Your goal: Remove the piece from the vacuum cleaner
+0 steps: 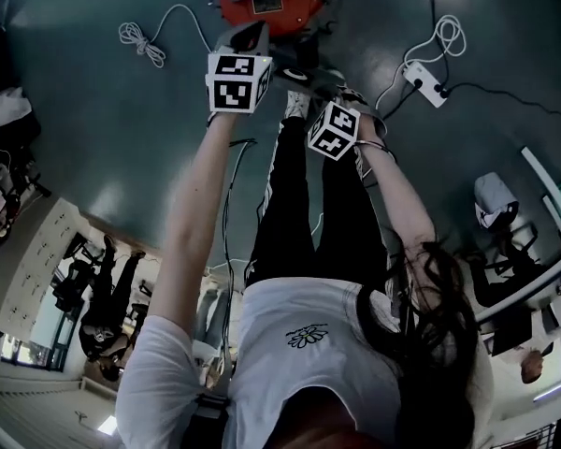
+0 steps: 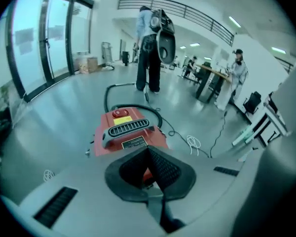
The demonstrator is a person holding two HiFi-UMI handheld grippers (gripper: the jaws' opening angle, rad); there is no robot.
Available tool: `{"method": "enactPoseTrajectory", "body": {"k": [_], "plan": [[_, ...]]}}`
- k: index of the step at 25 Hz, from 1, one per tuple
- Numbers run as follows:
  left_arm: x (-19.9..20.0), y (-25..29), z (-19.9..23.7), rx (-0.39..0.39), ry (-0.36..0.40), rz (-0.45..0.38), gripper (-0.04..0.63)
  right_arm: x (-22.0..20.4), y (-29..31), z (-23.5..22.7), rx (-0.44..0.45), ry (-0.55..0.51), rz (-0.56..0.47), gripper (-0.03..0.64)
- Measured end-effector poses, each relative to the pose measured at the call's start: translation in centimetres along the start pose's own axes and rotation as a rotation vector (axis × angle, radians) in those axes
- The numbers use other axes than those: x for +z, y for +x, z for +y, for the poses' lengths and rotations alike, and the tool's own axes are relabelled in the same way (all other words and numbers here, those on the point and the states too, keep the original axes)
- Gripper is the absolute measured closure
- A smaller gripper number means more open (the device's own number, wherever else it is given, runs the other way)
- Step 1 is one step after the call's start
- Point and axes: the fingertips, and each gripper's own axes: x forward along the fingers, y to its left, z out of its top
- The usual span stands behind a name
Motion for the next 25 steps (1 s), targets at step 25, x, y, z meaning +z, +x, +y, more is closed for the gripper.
{"method": "enactPoseTrajectory", "body": {"k": [25], "plan": [[28.9,-42.8,-2.7,0.239,-0.035,-1.01,0.591,21.5,-51.6,-10.7,-0.799,0.167,-0.689,0.594]]}}
